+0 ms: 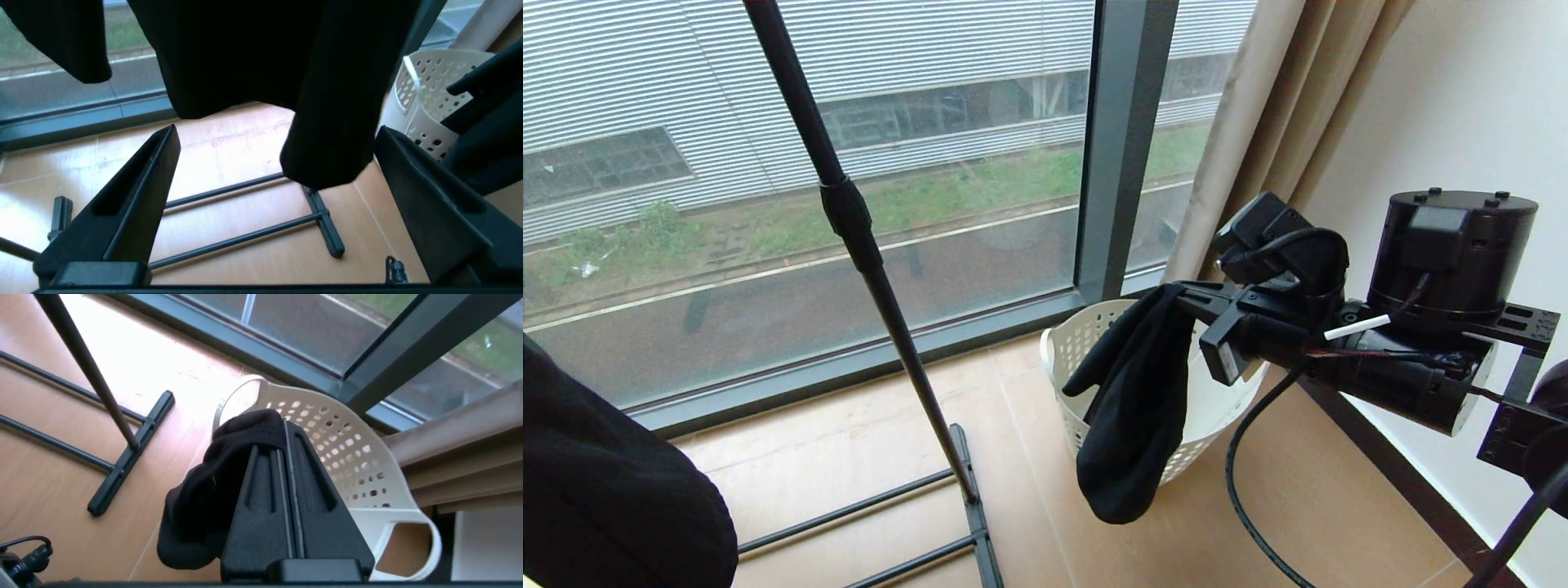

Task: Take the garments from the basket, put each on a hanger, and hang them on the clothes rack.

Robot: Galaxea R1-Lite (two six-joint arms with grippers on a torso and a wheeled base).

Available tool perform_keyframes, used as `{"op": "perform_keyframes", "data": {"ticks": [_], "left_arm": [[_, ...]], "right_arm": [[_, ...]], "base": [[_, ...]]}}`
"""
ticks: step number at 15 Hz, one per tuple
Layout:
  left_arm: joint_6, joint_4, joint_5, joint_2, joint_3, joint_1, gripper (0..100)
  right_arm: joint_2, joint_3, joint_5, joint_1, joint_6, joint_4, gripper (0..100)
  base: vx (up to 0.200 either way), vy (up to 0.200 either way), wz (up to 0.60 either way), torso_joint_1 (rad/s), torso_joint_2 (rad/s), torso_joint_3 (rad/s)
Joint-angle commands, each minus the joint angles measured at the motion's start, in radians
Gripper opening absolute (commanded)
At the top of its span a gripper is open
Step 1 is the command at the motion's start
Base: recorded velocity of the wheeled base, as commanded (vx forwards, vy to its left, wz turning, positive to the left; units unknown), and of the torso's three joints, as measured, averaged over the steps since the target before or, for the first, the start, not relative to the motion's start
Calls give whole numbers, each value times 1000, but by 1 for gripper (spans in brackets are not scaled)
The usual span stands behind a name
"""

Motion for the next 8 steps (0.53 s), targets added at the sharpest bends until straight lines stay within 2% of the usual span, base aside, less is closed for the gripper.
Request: {"op": "perform_keyframes", "data": {"ticks": [1,4,8], "left_arm": [[0,0,1,1,0,0,100],[-2,0,1,1,0,0,100],[0,-2,1,1,0,0,100]], "right_arm": [[9,8,0,1,-1,-5,0],[5,11,0,-1,-2,-5,0],[2,19,0,-1,-2,-5,0]], "base": [[0,0,0,-7,2,198],[0,0,0,37,-97,129],[0,0,0,144,-394,-45]]}}
